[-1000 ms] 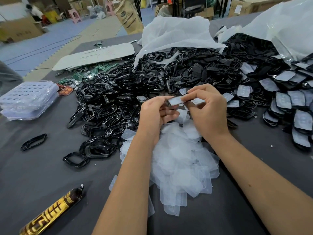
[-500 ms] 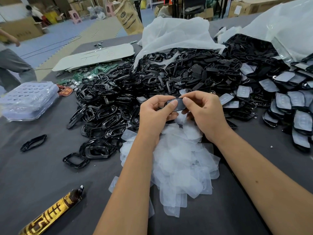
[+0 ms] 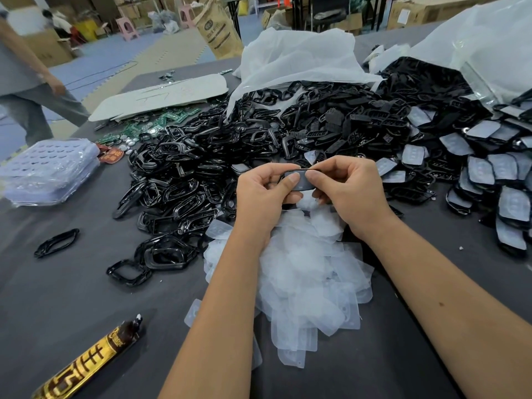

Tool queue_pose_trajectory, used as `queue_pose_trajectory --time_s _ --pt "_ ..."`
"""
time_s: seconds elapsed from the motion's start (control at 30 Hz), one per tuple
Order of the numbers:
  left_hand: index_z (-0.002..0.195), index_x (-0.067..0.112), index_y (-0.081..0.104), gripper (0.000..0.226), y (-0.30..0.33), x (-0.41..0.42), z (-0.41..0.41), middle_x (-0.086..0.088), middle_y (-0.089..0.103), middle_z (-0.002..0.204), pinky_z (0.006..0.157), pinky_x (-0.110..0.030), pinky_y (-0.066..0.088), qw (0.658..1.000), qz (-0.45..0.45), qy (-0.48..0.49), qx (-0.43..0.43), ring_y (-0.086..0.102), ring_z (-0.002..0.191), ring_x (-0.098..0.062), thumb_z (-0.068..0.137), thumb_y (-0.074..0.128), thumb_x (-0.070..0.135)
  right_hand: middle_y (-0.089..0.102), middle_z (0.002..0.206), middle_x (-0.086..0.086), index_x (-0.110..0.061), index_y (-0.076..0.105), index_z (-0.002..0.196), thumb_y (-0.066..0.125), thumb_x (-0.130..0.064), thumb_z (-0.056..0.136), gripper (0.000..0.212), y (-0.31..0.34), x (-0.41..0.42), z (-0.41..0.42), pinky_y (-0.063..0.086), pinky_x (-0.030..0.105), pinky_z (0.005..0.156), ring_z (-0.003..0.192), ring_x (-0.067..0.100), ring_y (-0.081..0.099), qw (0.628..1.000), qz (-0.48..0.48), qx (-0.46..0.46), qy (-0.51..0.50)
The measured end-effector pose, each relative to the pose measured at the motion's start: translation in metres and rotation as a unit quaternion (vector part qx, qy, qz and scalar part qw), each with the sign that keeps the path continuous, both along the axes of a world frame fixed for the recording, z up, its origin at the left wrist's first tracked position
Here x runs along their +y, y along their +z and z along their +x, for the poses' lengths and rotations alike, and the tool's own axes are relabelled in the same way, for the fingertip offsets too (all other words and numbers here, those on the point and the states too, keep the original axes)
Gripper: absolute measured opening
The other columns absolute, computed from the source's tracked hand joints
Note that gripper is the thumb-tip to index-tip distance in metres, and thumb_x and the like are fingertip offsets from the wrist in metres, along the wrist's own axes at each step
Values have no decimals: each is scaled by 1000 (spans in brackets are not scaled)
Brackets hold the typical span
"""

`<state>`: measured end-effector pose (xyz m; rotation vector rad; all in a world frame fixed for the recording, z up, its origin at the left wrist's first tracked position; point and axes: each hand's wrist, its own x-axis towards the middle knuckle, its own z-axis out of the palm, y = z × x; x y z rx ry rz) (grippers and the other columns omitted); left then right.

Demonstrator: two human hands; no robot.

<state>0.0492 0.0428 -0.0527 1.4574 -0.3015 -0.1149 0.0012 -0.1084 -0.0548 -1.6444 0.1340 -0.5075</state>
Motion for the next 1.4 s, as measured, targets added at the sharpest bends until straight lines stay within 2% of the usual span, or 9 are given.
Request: queue_pose_trajectory --time_s 0.23,0.33,0.4,0.53,0.67,0.8,0.93,1.13,1.4 --pt "104 12 63 26 4 -2 -5 -8 71 100 65 -30 62 989 76 106 -69 75 63 -19 86 81 4 74 68 4 -12 74 85 79 -12 91 8 -4 5 0 61 36 55 57 20 73 997 -52 -39 -52" --pt "92 11 61 27 5 -3 -6 -1 71 83 59 -18 51 975 109 156 -119 67 55 -9 82 86 10 75 71 3 -15 73 85 78 -14 91 9 -4 7 -1 64 40 59 59 20 75 995 -52 -67 -52" --pt "89 10 65 22 6 -4 -7 -4 70 67 58 -20 50 974 105 162 -115 67 56 -18 82 87 12 76 72 3 -17 72 85 78 -12 91 11 -3 8 -1 64 39 60 61 21 76 995 -39 -77 -41" --pt "89 12 70 17 7 -4 -8 -4 72 65 60 -19 52 974 109 160 -113 73 66 -22 83 86 13 76 73 1 -18 71 85 78 -7 91 14 -3 9 -1 63 31 61 63 21 76 995 -32 -86 -24" --pt "83 12 71 13 7 -3 -7 -10 72 73 64 -40 56 977 90 166 -99 69 68 -35 84 84 11 76 73 2 -17 71 84 78 -6 91 14 -3 10 -1 63 32 61 63 22 76 996 -29 -88 -18" --pt "79 12 72 13 5 -2 -5 -5 73 77 68 -41 57 976 86 173 -95 65 67 -24 84 83 11 76 74 4 -15 72 86 79 -7 90 11 -4 9 1 64 37 61 62 24 76 996 -26 -80 -11" --pt "77 14 71 14 5 -2 -4 4 67 67 63 -26 52 972 109 178 -110 60 62 -7 85 83 14 76 73 4 -12 71 87 80 -8 89 10 -5 7 2 63 35 60 62 24 76 997 -22 -67 -15" --pt "77 11 68 16 6 -3 -5 -4 68 69 67 -33 55 968 128 174 -129 65 68 -25 86 82 12 74 66 5 -12 71 84 81 -8 88 11 -7 5 4 57 27 54 58 24 74 999 -9 -46 -18" --pt "94 18 71 20 3 -1 -2 3 61 65 67 -27 50 980 108 124 -110 56 65 -11 86 76 1 73 65 5 -11 71 84 77 -5 90 11 -9 5 6 59 33 52 55 22 73 997 -43 -17 -57"
